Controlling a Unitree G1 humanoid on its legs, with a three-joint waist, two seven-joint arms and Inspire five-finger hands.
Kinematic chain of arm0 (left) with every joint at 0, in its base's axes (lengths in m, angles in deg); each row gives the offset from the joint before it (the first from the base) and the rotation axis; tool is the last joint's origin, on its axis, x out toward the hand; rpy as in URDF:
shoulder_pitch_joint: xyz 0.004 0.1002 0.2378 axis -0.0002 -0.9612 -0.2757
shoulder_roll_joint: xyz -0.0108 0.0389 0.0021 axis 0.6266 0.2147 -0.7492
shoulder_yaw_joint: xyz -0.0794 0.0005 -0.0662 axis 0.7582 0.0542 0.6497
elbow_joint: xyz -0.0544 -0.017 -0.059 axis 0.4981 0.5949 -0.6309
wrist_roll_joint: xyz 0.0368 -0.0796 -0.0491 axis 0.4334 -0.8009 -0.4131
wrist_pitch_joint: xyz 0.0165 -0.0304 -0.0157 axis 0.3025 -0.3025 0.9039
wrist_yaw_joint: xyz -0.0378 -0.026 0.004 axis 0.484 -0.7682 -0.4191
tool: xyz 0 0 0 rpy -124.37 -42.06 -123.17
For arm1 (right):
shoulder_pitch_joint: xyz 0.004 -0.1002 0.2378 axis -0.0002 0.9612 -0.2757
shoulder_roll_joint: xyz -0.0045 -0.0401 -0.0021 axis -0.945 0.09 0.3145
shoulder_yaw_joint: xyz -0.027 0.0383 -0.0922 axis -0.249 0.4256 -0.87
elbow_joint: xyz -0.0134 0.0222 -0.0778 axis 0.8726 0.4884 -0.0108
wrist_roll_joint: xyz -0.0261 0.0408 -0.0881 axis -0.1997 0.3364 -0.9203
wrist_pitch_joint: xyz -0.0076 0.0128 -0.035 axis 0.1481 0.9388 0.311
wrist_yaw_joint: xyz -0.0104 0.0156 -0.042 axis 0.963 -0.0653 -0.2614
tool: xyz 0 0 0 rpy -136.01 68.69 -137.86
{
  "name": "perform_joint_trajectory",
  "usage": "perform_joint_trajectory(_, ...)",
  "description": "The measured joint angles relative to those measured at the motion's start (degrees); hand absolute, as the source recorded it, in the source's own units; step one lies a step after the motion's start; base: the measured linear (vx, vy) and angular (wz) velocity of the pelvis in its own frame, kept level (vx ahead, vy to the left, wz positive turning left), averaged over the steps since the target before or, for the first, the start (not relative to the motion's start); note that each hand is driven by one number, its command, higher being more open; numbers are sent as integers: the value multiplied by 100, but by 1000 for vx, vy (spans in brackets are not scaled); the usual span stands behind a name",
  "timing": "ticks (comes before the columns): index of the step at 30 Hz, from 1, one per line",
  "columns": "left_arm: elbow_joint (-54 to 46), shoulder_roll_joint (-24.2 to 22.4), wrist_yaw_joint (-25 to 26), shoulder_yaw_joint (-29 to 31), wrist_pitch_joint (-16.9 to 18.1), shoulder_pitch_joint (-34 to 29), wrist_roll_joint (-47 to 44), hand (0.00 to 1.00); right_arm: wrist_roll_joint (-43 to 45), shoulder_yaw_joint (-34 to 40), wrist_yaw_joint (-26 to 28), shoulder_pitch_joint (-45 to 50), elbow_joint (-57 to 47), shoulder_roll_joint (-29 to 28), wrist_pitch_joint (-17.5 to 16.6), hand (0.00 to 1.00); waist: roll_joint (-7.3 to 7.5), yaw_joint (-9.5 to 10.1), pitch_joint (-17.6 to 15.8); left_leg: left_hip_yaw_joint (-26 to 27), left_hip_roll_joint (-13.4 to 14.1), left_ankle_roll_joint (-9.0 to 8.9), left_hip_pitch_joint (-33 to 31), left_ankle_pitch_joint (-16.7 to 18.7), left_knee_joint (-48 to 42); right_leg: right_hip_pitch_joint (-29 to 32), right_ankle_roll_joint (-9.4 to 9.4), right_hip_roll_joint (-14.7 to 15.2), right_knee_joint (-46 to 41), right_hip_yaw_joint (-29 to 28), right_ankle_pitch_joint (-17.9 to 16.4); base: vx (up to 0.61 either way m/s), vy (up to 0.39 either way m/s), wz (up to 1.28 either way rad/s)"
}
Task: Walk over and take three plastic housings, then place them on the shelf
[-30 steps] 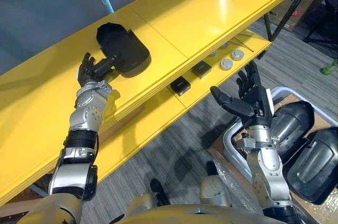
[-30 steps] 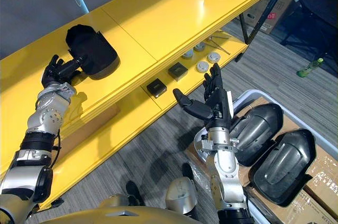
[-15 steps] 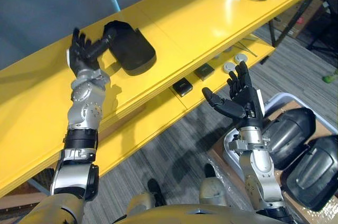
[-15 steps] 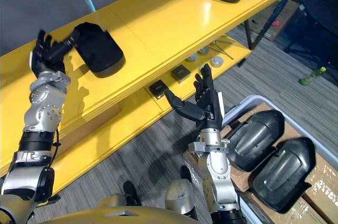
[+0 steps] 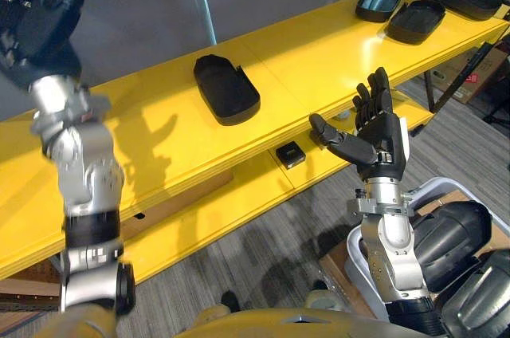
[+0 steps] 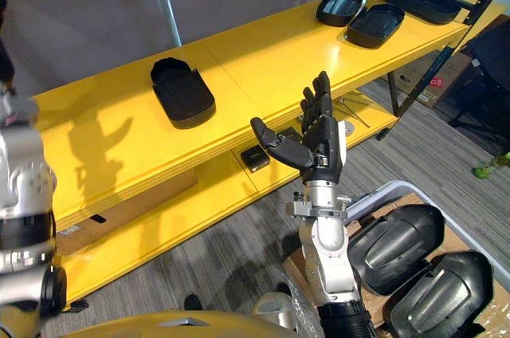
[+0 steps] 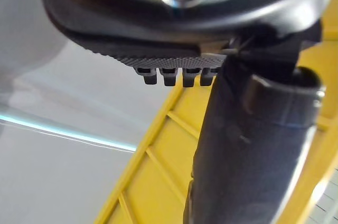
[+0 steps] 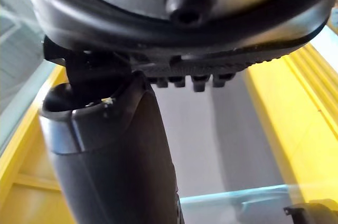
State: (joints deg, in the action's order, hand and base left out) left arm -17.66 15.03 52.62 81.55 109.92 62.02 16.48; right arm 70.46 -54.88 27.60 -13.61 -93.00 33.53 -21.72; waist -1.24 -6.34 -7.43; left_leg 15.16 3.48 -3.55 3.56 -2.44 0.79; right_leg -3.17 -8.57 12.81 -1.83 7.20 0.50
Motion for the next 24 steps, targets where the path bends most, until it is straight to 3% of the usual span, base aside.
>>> perform_joint_trajectory(2, -807, -574, -562, -147, 324, -956, 234, 100, 51, 121, 118, 131, 0, -188, 5, 100, 78, 75, 61, -8, -7, -2, 50, -65, 100, -17, 0, -6, 6, 26, 0, 0, 0, 0)
perform_joint_trajectory(5, -1092, -988, -1009, -220, 432, -2061, 838, 100, 104, 230, 299, 368, -2, -395, 26, 100, 135, 199, 193, 40, -30, -20, 291, -128, 366, -172, -11, -16, 117, 36, 6, 1, 6, -4)
perform_joint_trajectory(10, -1004, -1585, -1459, -260, 427, -2743, 417, 100, -23, 259, 410, 612, -5, -512, 93, 100, 252, 323, 275, 267, 8, -79, 298, -108, 415, -47, 17, -19, 187, -4, -6, -44, 13, -21)
perform_joint_trajectory(16, -320, -1679, -1562, -972, 456, -2581, -142, 100, -243, 318, 37, 873, -43, -511, 111, 100, 322, 251, 302, 991, 169, -170, 398, -43, 396, 305, 46, -238, 227, -645, 292, -9, -5, -61)
perform_joint_trajectory(20, 0, -1484, -1168, -1551, 477, -2244, 162, 100, 176, 740, 104, 1438, -369, -558, 101, 100, 373, -112, 312, 1516, 358, -348, 520, 204, 186, 356, 110, -445, 412, -1089, 414, 26, -41, -77)
perform_joint_trajectory(22, 70, -1391, -921, -1755, 526, -1912, 216, 100, 724, 1137, 287, 1654, -609, -594, 22, 100, 348, -397, 298, 1823, 580, -415, 516, 457, -211, 425, 172, -584, 443, -1238, 442, 46, -78, -76)
perform_joint_trajectory(24, 94, -1423, -751, -1828, 552, -1696, 311, 100, 790, 1358, 393, 1666, -632, -603, -82, 100, 303, -503, 278, 1893, 785, -417, 434, 700, -681, 423, 234, -717, 449, -1341, 512, 69, -83, -66)
